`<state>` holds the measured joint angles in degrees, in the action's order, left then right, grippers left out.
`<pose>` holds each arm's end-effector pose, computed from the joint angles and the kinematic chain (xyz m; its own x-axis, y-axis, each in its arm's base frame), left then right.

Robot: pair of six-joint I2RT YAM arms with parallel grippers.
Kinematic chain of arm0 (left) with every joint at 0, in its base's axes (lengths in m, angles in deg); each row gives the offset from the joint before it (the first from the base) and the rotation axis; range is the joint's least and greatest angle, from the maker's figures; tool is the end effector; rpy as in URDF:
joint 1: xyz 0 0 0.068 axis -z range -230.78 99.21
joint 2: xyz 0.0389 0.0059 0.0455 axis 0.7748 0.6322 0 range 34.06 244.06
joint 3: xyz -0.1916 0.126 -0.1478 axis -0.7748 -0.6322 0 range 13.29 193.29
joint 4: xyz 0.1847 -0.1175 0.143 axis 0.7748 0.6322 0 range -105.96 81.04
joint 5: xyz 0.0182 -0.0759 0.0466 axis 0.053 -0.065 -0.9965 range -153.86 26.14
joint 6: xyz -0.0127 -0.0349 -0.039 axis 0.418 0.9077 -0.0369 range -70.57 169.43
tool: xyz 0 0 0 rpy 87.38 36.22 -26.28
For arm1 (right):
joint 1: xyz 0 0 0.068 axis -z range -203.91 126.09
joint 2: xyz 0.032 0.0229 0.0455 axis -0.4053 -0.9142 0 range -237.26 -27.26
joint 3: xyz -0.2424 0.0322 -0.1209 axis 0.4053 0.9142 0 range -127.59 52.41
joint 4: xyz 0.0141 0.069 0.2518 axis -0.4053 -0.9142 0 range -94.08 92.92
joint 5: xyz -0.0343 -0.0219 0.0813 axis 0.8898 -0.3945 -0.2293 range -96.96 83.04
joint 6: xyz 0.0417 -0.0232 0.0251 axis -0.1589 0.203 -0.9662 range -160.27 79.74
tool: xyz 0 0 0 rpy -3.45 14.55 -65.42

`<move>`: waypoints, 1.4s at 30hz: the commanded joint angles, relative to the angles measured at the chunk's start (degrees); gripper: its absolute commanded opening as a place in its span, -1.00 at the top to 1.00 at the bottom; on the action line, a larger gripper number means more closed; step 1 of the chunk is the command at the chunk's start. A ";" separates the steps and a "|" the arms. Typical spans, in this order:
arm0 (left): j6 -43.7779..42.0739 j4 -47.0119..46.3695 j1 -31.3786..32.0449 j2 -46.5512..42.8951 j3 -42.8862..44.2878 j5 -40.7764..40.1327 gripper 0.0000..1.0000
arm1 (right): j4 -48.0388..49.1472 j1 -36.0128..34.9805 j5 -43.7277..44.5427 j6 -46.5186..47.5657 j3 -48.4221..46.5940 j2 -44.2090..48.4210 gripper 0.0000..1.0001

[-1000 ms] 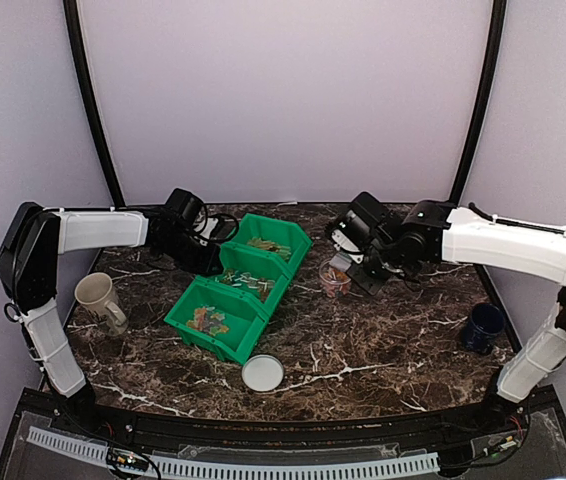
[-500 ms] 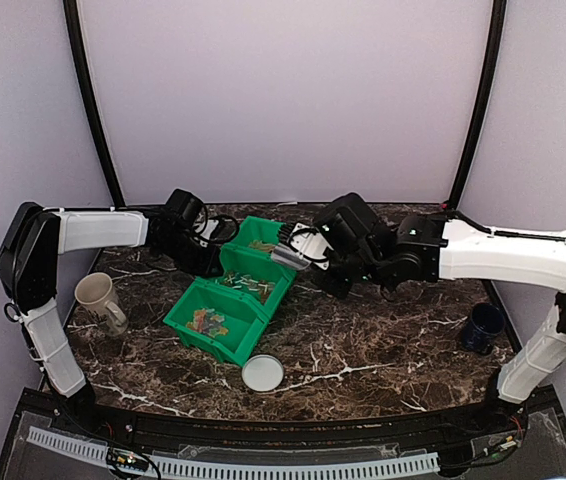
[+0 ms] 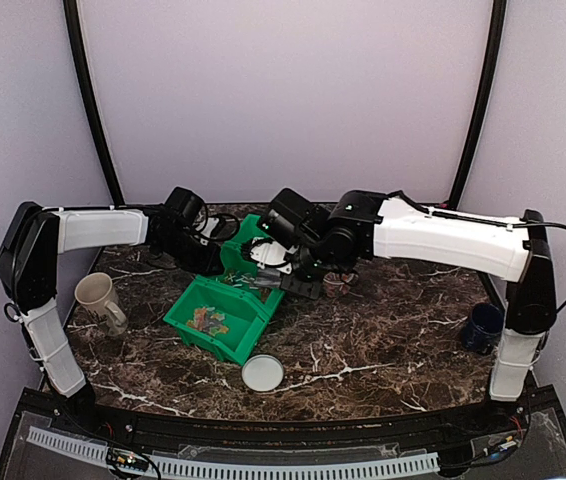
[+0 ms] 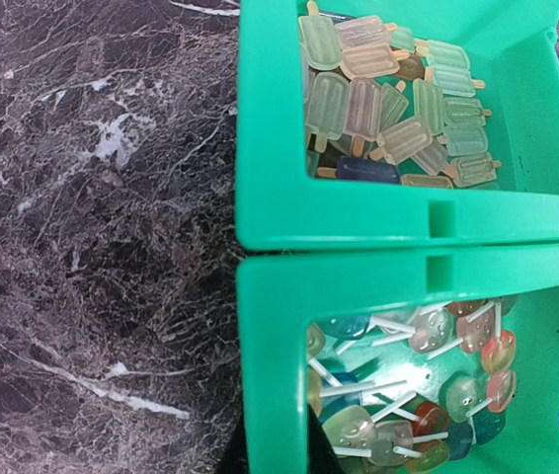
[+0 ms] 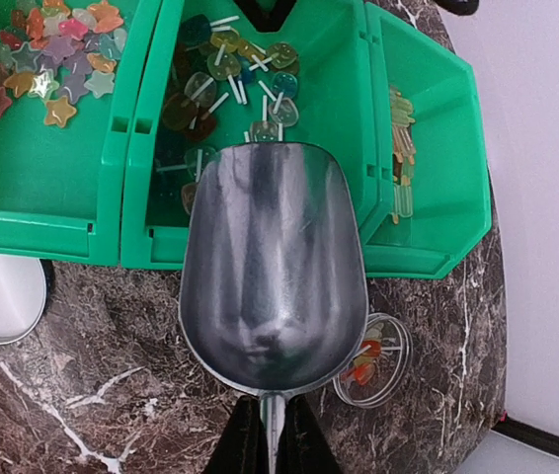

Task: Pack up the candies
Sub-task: Place the fake candies in the packing bottle, then scoop the fake candies from the plate.

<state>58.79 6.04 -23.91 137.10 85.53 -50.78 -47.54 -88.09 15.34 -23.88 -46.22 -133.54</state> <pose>0.3412 -0.1819 0.2103 -0.7925 0.2241 -0.5672 0.4394 0.8548 -0.2762 0.1870 0.3553 0.3029 -0.1446 -0.8978 -0.4159 -0.8196 0.3441 -0.4580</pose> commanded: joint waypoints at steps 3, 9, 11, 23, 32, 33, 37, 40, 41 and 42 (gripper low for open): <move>0.38 -2.33 0.66 -2.37 3.21 0.50 1.00 | -9.71 -0.76 4.08 1.03 -8.57 -5.57 1.00; -0.47 -1.30 1.51 -2.24 3.61 -3.01 1.00 | -10.29 -0.77 5.04 1.75 -11.32 -8.70 1.00; -0.67 -1.05 1.77 -2.23 3.83 -3.58 1.00 | -10.38 -0.77 5.71 1.85 -11.75 -9.61 1.00; -2.34 -0.03 3.93 -2.15 4.33 -8.35 1.00 | -10.91 -0.81 7.23 1.67 -15.70 -17.39 1.00; -2.52 -0.36 4.24 -1.94 4.44 -7.60 1.00 | -8.39 -1.78 -1.41 5.53 -18.04 -21.67 1.00; -2.52 -0.52 4.26 -2.07 4.29 -7.55 1.00 | -7.51 -1.86 -3.12 6.18 -17.48 -21.57 1.00; -2.60 -0.91 4.23 -2.77 4.01 -7.84 1.00 | -4.69 -2.00 -8.83 8.43 -14.37 -20.59 1.00; -2.64 -1.34 4.30 -3.11 3.58 -7.88 1.00 | -4.21 -2.08 -12.98 10.12 -12.35 -19.53 1.00; -2.60 -1.42 4.28 -3.11 3.58 -7.75 1.00 | -4.17 -2.09 -13.94 10.43 -11.83 -19.29 1.00; -2.64 -1.43 4.32 -3.11 3.63 -7.56 1.00 | -3.85 -2.06 -15.20 10.79 -11.25 -18.81 1.00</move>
<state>54.92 10.39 -20.02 137.87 86.34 -62.48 -50.07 -89.29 10.47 -16.67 -60.80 -153.23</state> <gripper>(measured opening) 0.095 0.084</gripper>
